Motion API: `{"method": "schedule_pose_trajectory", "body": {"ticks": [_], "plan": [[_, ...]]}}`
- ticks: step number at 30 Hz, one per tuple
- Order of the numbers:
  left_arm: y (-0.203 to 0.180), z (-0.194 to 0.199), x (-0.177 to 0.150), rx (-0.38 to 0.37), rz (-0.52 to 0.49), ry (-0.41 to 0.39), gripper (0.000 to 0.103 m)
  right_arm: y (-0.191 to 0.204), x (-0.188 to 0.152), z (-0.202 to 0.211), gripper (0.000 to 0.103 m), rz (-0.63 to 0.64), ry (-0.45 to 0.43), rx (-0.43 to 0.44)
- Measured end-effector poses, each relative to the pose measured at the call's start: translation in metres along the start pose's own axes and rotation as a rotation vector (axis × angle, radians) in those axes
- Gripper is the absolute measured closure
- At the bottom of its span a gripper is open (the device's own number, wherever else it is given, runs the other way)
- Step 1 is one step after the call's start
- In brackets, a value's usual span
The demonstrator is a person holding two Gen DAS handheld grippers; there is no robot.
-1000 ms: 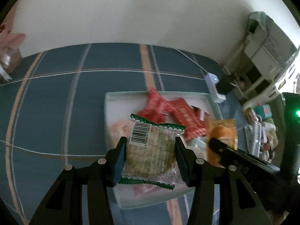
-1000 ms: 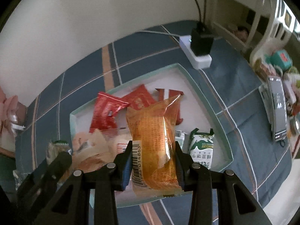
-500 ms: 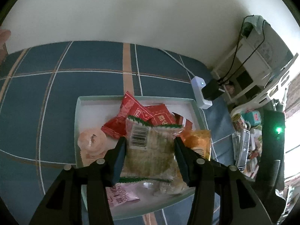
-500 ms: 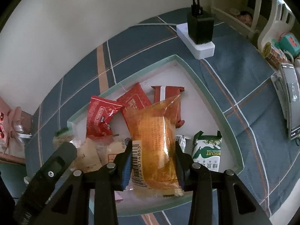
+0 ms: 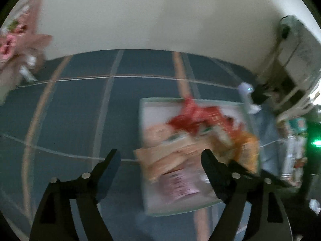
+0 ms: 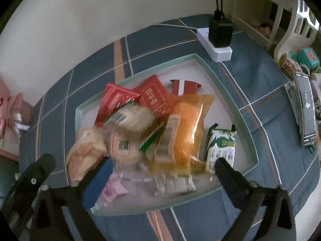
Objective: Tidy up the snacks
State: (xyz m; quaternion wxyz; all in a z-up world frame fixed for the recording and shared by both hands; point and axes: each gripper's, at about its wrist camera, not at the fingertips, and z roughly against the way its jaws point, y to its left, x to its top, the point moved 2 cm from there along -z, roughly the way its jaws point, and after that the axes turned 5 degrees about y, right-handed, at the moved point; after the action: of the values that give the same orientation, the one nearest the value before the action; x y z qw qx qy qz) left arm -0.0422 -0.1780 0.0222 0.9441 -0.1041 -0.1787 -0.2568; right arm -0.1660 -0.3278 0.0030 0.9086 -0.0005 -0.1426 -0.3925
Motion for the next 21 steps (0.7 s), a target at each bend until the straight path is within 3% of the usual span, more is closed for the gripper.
{"method": "schedule_pose_trajectory", "body": {"ticks": [3, 7, 14, 21], "plan": [[0.014, 0.001, -0.015, 0.120, -0.023, 0.007, 0.019, 0.007, -0.015, 0.003, 0.000, 0.030, -0.005, -0.007], [0.029, 0.003, -0.034, 0.194, -0.045, 0.021, 0.019, 0.017, -0.037, 0.012, 0.000, 0.072, -0.020, -0.014], [0.044, 0.014, -0.068, 0.219, -0.060, 0.021, 0.019, 0.026, -0.067, 0.031, 0.000, 0.108, -0.069, 0.003], [0.045, 0.024, -0.078, 0.200, -0.061, -0.004, 0.019, 0.026, -0.080, 0.033, 0.000, 0.120, -0.065, -0.003]]}}
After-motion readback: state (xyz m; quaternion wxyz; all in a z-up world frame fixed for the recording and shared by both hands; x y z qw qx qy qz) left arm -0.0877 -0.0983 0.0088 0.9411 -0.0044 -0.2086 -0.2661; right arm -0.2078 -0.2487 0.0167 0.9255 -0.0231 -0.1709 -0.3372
